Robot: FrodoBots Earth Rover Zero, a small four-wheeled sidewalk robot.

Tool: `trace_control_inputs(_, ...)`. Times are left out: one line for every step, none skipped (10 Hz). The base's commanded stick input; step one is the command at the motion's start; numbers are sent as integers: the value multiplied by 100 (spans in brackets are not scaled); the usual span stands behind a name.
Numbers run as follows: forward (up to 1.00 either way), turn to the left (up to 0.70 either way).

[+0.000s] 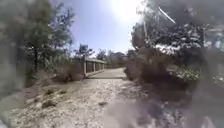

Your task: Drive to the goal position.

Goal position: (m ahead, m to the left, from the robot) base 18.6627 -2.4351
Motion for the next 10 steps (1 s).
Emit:
trace_control_inputs(70, 0)
trace_control_inputs(70, 0)
trace_control_inputs(70, 0)
trace_control_inputs(70, 0)
trace_control_inputs(70, 0)
trace_control_inputs(70, 0)
trace_control_inputs(70, 0)
trace_control_inputs(70, 0)
trace_control_inputs(70, 0)
trace_control_inputs(70, 0)
